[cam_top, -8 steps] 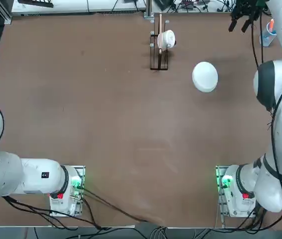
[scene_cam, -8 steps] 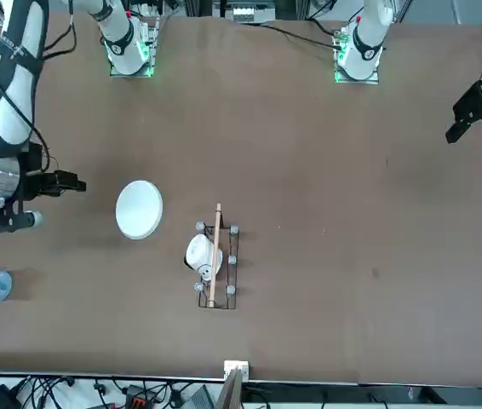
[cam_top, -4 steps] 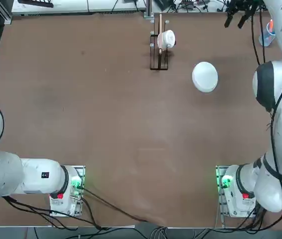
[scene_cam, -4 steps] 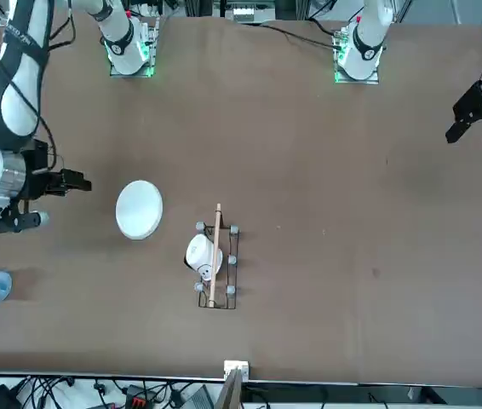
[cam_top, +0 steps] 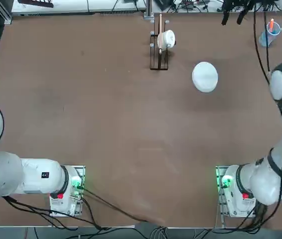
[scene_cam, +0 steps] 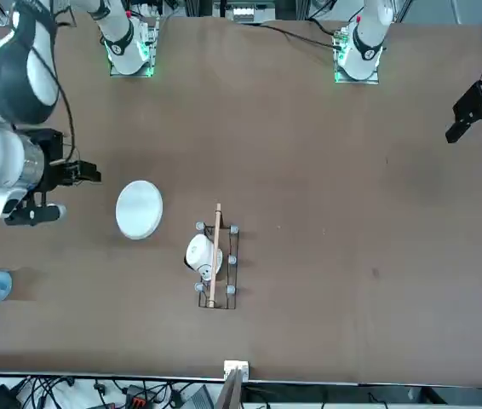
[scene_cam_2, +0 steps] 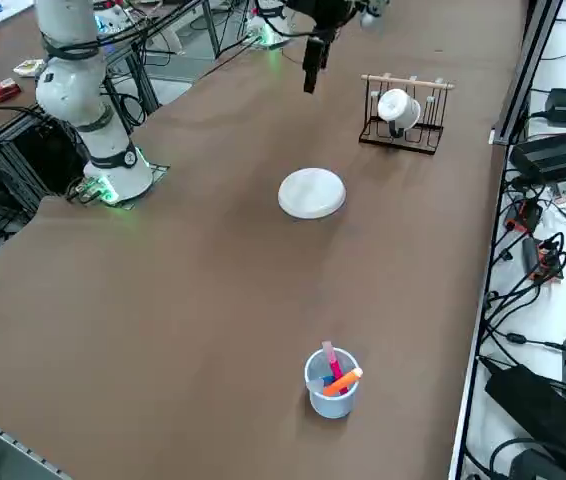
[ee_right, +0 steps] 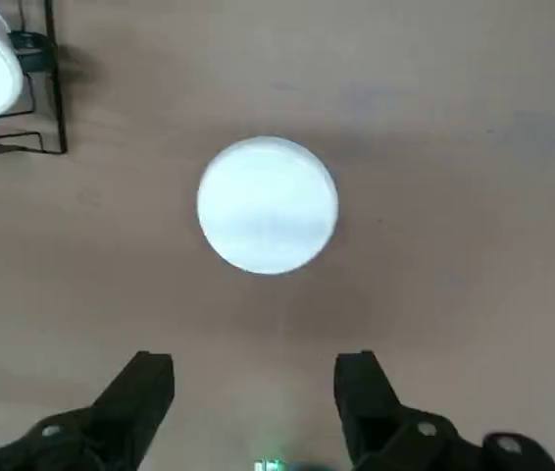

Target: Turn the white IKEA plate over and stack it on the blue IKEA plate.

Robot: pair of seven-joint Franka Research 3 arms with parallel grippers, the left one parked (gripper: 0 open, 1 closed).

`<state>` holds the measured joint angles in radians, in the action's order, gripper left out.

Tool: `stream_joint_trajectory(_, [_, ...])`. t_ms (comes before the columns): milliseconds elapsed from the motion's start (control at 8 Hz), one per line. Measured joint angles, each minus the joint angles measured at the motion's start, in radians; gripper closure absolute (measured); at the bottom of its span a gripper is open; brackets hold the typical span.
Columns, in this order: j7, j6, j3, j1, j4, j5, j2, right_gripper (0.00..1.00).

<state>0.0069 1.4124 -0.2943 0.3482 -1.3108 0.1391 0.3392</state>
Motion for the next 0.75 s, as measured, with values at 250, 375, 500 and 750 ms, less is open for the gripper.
stream_joint_trajectory(250, [0.064, -0.017, 0.285, -0.243, -0.001, -0.098, -0.095, 0.00])
stream_joint_trajectory(375, [0.072, -0.024, 0.326, -0.286, -0.011, -0.108, -0.139, 0.00])
stream_joint_trajectory(500, [0.070, -0.025, 0.329, -0.303, -0.031, -0.110, -0.171, 0.00])
stream_joint_trajectory(750, [0.050, -0.025, 0.328, -0.321, -0.066, -0.113, -0.188, 0.00])
